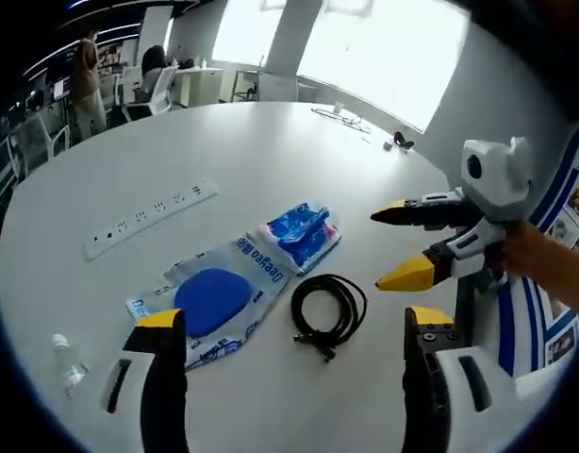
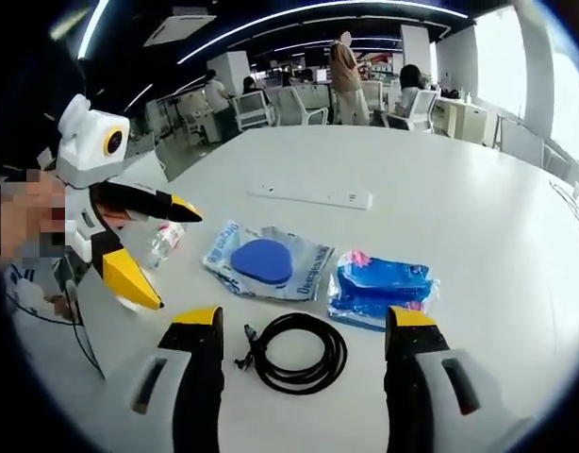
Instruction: Arrange the tabletop items into an orderly group along one side of the table until the central work area is clear of visible clutter.
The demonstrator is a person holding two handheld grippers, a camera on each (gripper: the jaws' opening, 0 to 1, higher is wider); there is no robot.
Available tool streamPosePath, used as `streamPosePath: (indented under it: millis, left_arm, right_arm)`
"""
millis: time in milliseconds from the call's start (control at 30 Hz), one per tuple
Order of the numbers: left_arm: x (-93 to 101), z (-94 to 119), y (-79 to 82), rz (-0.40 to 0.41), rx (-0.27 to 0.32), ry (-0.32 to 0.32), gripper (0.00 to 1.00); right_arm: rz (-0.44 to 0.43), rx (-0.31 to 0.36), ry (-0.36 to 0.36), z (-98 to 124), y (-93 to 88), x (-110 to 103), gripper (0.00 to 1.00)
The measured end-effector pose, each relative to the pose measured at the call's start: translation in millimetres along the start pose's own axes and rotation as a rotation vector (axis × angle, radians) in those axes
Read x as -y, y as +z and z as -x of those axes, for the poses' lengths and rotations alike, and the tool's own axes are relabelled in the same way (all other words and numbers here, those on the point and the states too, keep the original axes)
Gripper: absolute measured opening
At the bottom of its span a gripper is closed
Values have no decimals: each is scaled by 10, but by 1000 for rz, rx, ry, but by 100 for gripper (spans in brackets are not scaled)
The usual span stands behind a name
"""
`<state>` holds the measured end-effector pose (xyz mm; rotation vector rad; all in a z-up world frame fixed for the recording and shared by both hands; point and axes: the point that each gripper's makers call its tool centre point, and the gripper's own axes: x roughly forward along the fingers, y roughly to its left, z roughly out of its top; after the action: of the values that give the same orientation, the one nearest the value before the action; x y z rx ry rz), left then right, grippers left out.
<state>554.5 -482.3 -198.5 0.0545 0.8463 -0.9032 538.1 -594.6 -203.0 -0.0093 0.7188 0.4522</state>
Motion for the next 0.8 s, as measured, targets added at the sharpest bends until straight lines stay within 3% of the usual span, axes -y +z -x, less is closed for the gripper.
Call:
streamPosePath:
  millis: [367,800]
  left_arm:
    - [-107,315,34,12,44,12,99]
    - [-298,694,-76,50,86,44,99]
  right_arm:
    - [32,18,32,-13,217,-201,70]
    - [76,23,74,-115,364,-500,70]
